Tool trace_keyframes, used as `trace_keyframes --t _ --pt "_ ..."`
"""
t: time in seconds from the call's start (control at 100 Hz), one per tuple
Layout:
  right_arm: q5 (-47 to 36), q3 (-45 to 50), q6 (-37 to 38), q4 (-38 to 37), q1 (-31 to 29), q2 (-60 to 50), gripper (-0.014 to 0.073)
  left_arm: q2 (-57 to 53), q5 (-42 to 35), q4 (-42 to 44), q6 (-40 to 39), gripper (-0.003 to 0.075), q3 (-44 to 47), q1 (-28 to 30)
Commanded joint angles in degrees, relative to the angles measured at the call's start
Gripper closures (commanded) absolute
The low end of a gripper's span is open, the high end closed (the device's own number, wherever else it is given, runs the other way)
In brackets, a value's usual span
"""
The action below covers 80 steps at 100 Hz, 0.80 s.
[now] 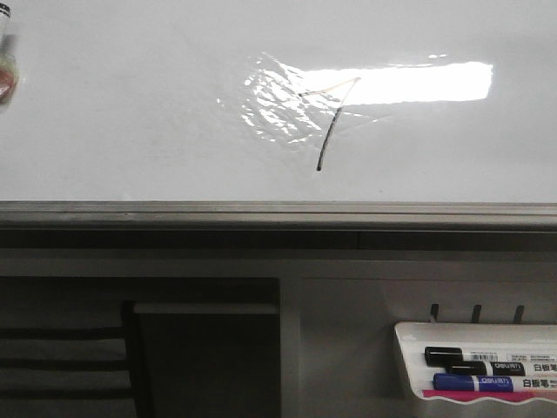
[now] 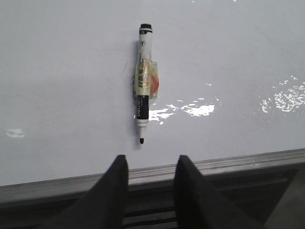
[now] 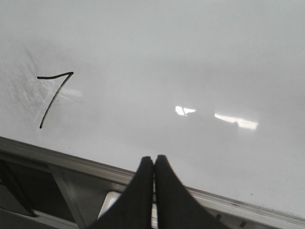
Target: Write number 7 on whiteboard
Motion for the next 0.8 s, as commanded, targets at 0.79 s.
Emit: trace_keyframes --t 0.79 --pt "-5.7 0.1 0.1 -0.2 -0.3 0.0 0.0658 -7.7 -5.7 -0.5 -0.4 0.0741 0.5 1.0"
